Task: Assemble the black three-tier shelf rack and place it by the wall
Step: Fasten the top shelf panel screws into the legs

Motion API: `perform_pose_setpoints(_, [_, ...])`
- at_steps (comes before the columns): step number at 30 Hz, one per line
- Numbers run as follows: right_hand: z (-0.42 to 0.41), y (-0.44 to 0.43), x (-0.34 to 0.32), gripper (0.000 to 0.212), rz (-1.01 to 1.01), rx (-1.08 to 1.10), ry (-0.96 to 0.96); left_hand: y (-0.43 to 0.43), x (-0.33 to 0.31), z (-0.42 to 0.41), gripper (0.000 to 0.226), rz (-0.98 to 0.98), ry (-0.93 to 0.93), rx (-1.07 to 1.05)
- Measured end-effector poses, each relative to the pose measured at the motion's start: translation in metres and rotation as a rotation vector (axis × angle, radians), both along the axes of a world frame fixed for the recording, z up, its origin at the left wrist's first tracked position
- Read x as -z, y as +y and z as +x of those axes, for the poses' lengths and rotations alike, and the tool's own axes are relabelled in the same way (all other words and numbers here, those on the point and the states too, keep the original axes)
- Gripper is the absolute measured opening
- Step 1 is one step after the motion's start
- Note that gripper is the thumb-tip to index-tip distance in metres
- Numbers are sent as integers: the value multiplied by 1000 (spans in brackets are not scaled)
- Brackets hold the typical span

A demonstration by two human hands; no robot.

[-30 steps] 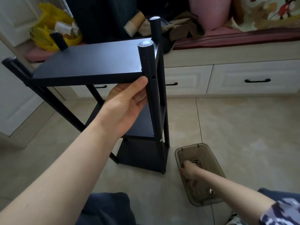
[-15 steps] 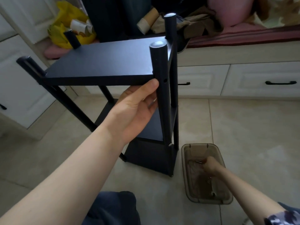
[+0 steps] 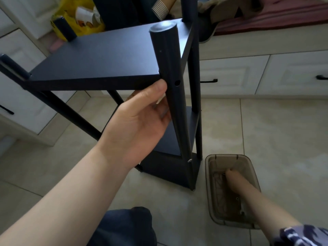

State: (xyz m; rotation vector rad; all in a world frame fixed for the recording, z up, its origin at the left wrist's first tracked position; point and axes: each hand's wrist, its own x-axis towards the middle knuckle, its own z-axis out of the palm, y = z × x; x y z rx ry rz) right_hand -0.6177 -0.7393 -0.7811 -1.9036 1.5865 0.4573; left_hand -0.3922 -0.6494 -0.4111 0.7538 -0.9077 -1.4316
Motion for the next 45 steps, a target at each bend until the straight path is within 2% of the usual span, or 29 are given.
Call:
perform_pose_setpoints(12, [5, 10, 10, 22, -117, -87, 79, -5, 0, 4, 13, -17, 1, 80])
perform_pose_setpoints(20, [10, 6, -27, 19, -161, -32, -34, -8, -2, 9, 15, -18, -37, 121])
perform_pose_setpoints(23, [18, -1, -58, 3, -153, -13, -203, -9, -3, 9, 20, -5, -58, 103])
perform_pose_setpoints(26, [28, -7, -101, 9, -144, -15, -359, -7, -4, 10, 21, 0, -71, 72])
perform_pose_setpoints(32, [43, -14, -206, 8, -62, -261, -366, 0, -9, 11, 27, -4, -76, 44])
perform_pose_setpoints(34, [48, -10, -245, 16, -77, -332, -370, 1, -9, 10, 36, -4, -71, 29])
perform_pose_setpoints(36, [49, -1, -278, 14, -91, -398, -372, 2, -9, 9, 44, 2, -63, 23])
perform_pose_setpoints(38, [44, 14, -305, 9, -128, -465, -393, 2, -9, 9, 46, 6, -54, 11])
perform_pose_setpoints(40, [35, 32, -328, 8, -212, -503, -467, 2, -8, 9, 37, 5, -52, 11])
perform_pose_setpoints(42, [28, 49, -352, 13, -303, -510, -605, 1, -7, 9, 33, 3, -53, 9])
perform_pose_setpoints(45, [24, 66, -388, 15, -425, -486, -797, 1, -7, 9, 39, -5, -64, -21])
